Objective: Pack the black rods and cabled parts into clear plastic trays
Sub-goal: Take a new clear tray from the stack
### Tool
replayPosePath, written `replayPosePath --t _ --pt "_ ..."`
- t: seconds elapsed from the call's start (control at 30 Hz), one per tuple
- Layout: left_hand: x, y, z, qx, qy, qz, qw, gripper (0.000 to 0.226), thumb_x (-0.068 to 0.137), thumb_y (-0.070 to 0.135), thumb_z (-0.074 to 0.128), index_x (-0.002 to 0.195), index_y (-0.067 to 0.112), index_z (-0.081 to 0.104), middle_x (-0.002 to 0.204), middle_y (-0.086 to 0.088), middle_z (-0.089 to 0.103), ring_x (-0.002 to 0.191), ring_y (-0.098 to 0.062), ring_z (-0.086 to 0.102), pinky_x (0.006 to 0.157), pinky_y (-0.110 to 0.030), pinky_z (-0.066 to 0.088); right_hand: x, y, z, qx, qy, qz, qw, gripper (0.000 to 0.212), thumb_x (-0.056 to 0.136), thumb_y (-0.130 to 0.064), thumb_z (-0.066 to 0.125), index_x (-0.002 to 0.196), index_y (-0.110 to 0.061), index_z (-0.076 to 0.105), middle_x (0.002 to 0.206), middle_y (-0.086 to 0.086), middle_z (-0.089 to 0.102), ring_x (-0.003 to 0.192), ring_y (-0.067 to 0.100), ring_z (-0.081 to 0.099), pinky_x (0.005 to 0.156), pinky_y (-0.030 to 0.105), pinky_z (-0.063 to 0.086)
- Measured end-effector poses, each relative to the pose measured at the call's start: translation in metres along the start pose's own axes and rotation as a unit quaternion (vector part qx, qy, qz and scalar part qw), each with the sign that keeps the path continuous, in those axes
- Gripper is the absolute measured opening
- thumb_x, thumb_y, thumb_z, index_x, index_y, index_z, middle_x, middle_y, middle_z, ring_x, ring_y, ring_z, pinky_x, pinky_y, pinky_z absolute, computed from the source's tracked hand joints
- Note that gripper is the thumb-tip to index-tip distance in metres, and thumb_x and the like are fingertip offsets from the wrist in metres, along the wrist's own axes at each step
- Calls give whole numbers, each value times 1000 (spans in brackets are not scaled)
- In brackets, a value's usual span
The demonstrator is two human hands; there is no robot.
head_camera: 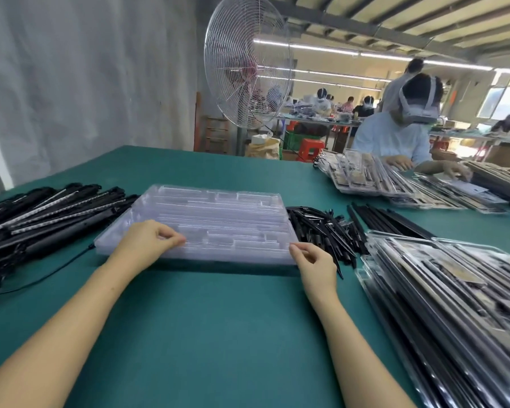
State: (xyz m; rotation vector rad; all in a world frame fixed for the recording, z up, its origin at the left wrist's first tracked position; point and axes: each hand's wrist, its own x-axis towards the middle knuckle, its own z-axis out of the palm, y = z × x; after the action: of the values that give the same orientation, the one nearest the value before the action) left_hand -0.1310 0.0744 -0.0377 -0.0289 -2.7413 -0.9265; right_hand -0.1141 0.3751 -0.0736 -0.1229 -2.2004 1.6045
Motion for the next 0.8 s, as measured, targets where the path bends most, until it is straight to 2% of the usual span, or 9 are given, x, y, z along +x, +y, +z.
replayPosePath --t 0.1,0.23,0.3,0.4,0.47,0.53,0.63,0.7,0.8 --pt "-1 12 1 35 7 56 998 11 83 27 71 78 18 75 91 -2 70 91 -20 61 83 -34 47 1 -1 1 -8 22 -14 1000 6 87 -23 66 84 -19 69 72 -4 65 66 4 54 57 2 38" --pt "-10 46 22 3 -38 100 994 3 80 32 74 81 32 72 82 14 64 84 -12 59 79 -31 48 0 0 3 -4 41 -23 999 9 87 -21 66 78 -22 66 64 -8 61 61 3 50 57 4 37" --pt "-14 65 40 -20 -49 115 992 10 81 33 73 90 32 74 82 19 63 84 -10 58 80 -30 48 -1 0 5 -2 43 -26 999 8 88 -21 65 80 -20 66 64 -8 60 62 6 50 56 3 37" --pt "-16 94 65 -49 -45 147 987 21 84 32 69 104 27 73 89 16 65 85 -7 54 79 -26 42 -1 2 6 -7 50 -25 998 4 89 -24 63 92 -22 65 69 -13 58 67 6 53 57 4 36" --pt "-16 109 77 -32 -43 169 984 23 86 35 66 107 27 72 98 13 67 90 -8 54 82 -28 43 -1 4 6 -6 50 -19 999 19 90 -30 61 109 -26 60 73 -15 57 69 -2 51 57 6 34" --pt "-15 121 88 6 -26 179 984 19 87 36 64 101 26 73 100 9 68 94 -13 56 78 -27 39 0 5 7 -9 50 -17 999 25 90 -31 61 114 -23 57 74 -13 56 70 -2 50 57 4 32" --pt "-12 132 97 26 11 150 988 16 90 33 58 89 23 71 94 7 67 93 -16 56 69 -26 35 3 7 7 -10 58 -14 998 24 89 -29 63 105 -12 61 76 -8 56 70 5 51 59 1 34" --pt "-8 135 100 44 1 144 989 18 91 32 55 89 20 69 94 5 67 96 -17 56 71 -27 38 5 9 7 -2 60 -6 998 21 88 -29 64 99 -11 61 78 -7 57 71 5 51 60 1 35" --pt "-3 136 98 50 -52 137 988 19 90 34 56 87 19 66 93 5 66 92 -15 56 74 -29 45 6 11 7 4 58 1 998 20 87 -31 65 93 -12 61 80 -5 58 71 2 51 60 1 36"
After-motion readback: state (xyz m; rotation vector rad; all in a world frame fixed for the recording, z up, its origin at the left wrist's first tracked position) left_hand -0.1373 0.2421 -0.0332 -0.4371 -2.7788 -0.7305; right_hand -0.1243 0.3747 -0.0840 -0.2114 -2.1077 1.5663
